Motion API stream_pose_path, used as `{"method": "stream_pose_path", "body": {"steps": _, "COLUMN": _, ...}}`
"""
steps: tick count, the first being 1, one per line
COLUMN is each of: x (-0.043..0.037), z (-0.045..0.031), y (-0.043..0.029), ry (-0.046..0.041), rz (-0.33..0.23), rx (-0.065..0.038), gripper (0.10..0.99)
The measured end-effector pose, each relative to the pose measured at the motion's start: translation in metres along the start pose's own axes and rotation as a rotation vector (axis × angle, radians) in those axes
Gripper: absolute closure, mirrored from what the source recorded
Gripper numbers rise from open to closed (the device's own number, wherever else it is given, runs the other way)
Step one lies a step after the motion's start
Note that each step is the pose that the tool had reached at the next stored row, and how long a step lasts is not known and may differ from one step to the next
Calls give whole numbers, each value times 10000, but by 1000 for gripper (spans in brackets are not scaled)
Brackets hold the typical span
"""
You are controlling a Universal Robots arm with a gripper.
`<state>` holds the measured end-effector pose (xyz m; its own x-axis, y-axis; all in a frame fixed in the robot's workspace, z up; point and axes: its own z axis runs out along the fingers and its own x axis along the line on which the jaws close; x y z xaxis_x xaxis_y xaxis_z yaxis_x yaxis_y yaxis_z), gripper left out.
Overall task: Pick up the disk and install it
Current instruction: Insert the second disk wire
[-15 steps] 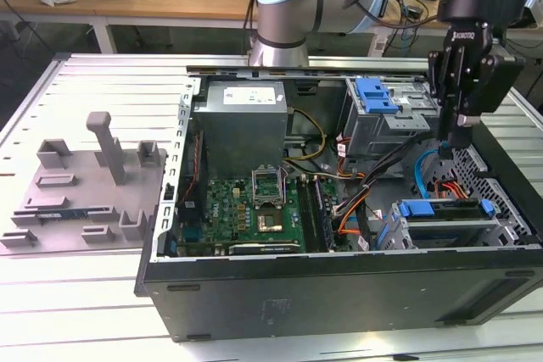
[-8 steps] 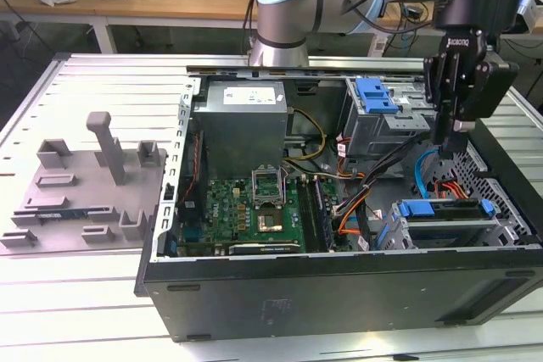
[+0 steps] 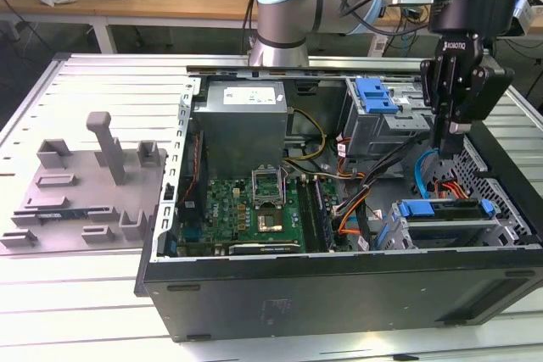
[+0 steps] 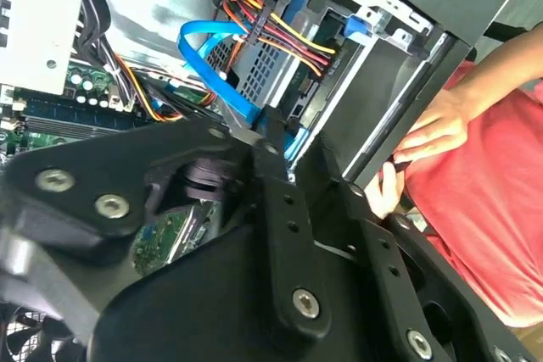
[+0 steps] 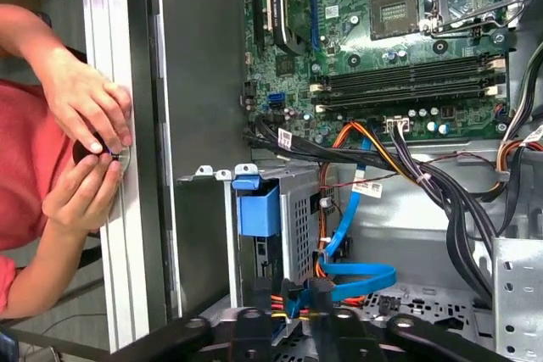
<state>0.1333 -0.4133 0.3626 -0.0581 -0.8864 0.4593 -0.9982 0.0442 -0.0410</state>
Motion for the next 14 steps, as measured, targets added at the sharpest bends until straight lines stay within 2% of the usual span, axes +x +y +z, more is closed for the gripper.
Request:
{"method": "stream_pose_path", "body": {"steps": 1, "x": -1, "z": 2, "y": 0, "ry": 1, "rz": -3, "rx": 1, "gripper": 812}}
{"method": "stream_pose_path", "body": {"steps": 10, "x": -5, "z": 9, "y": 1, "ry": -1, "rz": -10, "rx": 5, "gripper": 812}}
{"method": "stream_pose_path", "body": {"steps": 11, "x": -5, "z": 9, "y": 1, "ry": 0, "rz": -10, "rx": 5, "gripper": 827}}
{"method": "stream_pose_path", "body": {"steps": 12, "x": -5, "z": 9, "y": 1, "ry": 0, "rz": -10, "rx": 5, "gripper": 925}}
{"method": "stream_pose_path", "body": {"steps": 14, "x": -6, "z": 9, "y": 1, "ry": -1, "rz": -10, "rx": 5, "gripper": 925}}
